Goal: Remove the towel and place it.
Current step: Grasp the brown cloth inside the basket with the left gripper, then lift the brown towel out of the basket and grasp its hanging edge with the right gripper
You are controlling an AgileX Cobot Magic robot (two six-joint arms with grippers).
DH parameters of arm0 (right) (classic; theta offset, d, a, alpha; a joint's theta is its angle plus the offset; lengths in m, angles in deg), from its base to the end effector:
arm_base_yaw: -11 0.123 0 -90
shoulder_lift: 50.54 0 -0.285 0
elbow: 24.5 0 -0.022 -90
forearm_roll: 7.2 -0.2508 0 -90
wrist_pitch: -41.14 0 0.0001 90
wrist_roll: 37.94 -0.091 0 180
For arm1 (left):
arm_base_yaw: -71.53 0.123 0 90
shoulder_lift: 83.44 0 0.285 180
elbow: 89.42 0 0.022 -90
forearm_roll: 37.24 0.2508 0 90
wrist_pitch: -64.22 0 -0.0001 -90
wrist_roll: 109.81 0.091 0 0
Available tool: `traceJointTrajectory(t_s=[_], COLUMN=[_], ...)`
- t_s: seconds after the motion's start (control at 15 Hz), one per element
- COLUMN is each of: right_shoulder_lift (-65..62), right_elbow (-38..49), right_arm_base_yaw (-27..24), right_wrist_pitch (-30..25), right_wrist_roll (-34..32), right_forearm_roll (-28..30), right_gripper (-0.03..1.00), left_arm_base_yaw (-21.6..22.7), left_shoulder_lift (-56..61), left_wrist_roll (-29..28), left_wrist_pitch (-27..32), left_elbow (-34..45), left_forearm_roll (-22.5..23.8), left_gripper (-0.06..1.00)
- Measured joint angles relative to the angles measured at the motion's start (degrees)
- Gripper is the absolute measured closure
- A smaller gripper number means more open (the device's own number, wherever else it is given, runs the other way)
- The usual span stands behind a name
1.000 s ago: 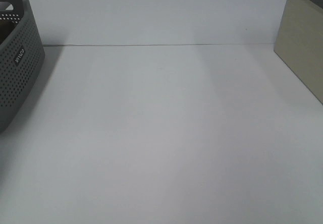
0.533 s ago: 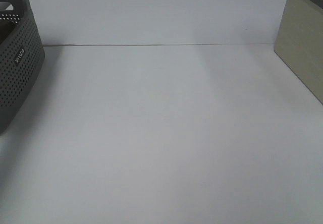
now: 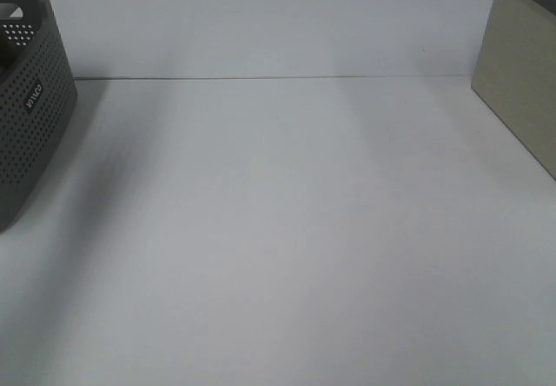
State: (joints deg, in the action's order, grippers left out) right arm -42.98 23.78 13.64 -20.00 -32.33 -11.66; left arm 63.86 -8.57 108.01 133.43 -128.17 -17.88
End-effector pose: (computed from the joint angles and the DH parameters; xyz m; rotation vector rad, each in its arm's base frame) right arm -0.0067 0.0059 0.2784 -0.1510 2.0342 0.0606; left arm 0.3576 -0.0197 0.4581 0.9192 2.2208 0.6826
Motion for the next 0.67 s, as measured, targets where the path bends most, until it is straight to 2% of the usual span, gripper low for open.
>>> traceJointTrajectory(t_s=[0.07,0.33,0.67], right_shoulder_lift=[0.0,0.0,1.03], right_elbow=[0.0,0.0,-0.06], right_arm_base_yaw=[0.0,0.0,0.0], right_wrist_pitch=[0.0,0.0,0.06], right_wrist_roll=[0.0,0.0,0.97], right_forearm_roll=[0.0,-0.06,-1.15], right_gripper=[0.2,0.2,0.2], left_arm_base_yaw=[-2.92,-9.97,-20.45], left_shoulder_lift=[2.46,7.56,9.74], left_wrist_roll=[-0.52,-1.43,-5.33], left_wrist_pitch=[0.0,0.06,0.11], left_elbow=[0.0,-0.06,-0.06], left_forearm_roll=[1.2,3.84,10.89], left_gripper=[0.94,0.94,0.94])
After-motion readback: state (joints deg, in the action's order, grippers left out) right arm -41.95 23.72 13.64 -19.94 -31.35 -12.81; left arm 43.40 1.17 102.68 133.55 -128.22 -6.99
